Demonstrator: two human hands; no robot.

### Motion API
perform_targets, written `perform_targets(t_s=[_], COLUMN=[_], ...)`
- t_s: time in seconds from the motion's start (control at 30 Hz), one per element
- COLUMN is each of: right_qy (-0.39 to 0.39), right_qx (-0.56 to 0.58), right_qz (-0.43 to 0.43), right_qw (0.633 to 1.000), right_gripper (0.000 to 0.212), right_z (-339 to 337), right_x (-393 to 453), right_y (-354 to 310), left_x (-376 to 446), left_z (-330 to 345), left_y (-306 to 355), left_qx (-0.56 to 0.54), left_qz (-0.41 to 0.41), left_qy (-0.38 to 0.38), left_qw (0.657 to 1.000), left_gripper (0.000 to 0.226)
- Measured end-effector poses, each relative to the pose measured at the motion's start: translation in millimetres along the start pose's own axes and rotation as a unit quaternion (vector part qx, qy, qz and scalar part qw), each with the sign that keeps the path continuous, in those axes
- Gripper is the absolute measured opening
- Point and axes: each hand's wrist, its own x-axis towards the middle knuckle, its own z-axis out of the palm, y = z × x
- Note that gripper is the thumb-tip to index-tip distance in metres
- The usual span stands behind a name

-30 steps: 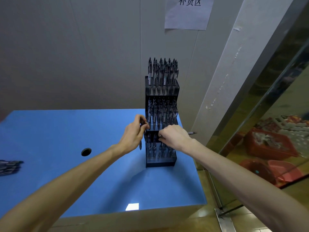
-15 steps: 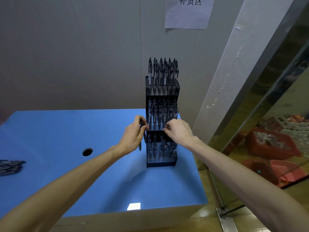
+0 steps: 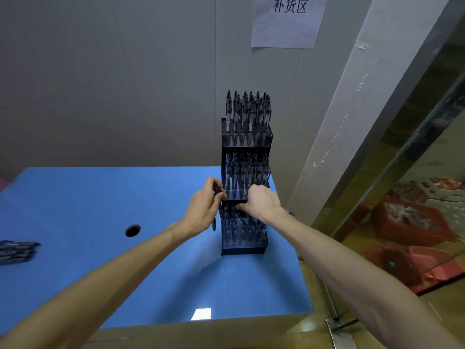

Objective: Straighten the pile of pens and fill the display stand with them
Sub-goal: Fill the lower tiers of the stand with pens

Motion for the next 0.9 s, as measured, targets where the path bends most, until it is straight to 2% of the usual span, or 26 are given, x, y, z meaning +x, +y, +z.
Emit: perform_targets(t_s=[0.2,0.4,0.47,0.57,0.7,0.9], right_qy=[0.011,0.017,0.021,0.035,0.058,0.019], right_qx=[0.019,-0.086,-0.076,-0.028,0.011,0.019], right_qz=[0.01,-0.074,-0.084,-0.067,-0.03,0.011], right_qw=[1.0,0.993,0.993,0.997,0.998,1.0], right_gripper=[0.037,0.037,0.038,0.038,0.023,0.033], right_z=[5.7,3.0,3.2,-2.0,-11.8,-5.8], right_x=[-3.0,-11.3,-11.8,-10.5,-7.4,-6.3], right_y=[-4.9,-12.0,-14.2,-10.0,10.9,27.8], left_x=[-4.3,-2.1,-1.8,-0.7,-0.8,1.6], left_z=[-1.1,-0.6,-1.0,-3.0,-3.3,4.0], left_y=[-6.5,-4.3,-2.6,-2.7,-7.5,-6.0], left_qx=[0.008,0.014,0.013,0.013,0.014,0.01], left_qz=[-0.002,0.013,0.016,0.013,0.008,0.015], left_qy=[-0.005,-0.008,-0.011,-0.01,-0.012,-0.021], left_qw=[1.0,1.0,1.0,1.0,1.0,1.0], left_gripper=[0.005,0.003,0.004,0.004,0.005,0.004])
